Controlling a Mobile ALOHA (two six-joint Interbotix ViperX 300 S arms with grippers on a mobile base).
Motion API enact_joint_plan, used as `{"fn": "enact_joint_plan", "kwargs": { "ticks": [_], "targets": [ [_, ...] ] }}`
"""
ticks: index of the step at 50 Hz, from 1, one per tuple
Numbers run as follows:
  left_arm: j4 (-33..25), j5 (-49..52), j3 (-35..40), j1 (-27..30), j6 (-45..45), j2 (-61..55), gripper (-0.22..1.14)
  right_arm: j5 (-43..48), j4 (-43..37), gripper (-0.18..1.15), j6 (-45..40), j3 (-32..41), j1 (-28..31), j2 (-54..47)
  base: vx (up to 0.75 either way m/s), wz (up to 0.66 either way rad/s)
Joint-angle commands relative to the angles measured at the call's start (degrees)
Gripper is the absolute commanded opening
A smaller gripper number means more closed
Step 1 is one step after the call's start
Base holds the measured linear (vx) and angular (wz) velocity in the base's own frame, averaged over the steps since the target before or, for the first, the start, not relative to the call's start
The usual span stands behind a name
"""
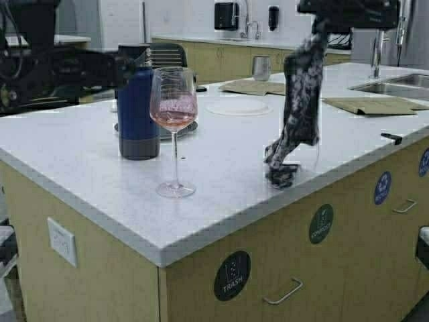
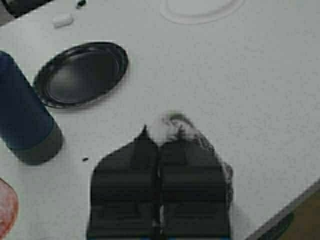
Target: Get the cloth and wipe up the spill under the wine glass
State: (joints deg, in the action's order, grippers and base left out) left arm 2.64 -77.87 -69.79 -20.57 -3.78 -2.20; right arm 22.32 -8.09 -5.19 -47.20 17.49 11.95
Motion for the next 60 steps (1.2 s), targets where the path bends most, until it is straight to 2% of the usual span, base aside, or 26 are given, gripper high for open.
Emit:
{"fn": "enact_joint_plan", "kwargs": {
  "ticks": [1,16,24,39,60],
  "targets": [
    [0.09,4.66,1.49,-0.09,-0.09,8.61,0.9,-3.08,0.26,0.07,0.97,2.46,-0.09,5.19,0.0,0.0],
    [-0.09,31.29,11.78,-0.09,0.26,24.87,0.9,-7.29,0.26,0.07,2.37,6.24,-0.09,10.46,0.0,0.0],
    [-0.09,40.78,18.02,-0.09,0.26,29.27,0.9,-9.14,0.26,0.07,2.81,8.88,-0.09,12.13,0.0,0.0],
    [-0.09,47.37,26.63,-0.09,0.35,31.29,0.9,-13.71,0.7,0.07,4.13,13.89,-0.09,15.29,0.0,0.0],
    [0.09,53.53,34.37,-0.09,0.7,31.99,0.9,-14.94,0.79,0.07,5.89,16.0,-0.09,18.02,0.0,0.0]
  ]
}}
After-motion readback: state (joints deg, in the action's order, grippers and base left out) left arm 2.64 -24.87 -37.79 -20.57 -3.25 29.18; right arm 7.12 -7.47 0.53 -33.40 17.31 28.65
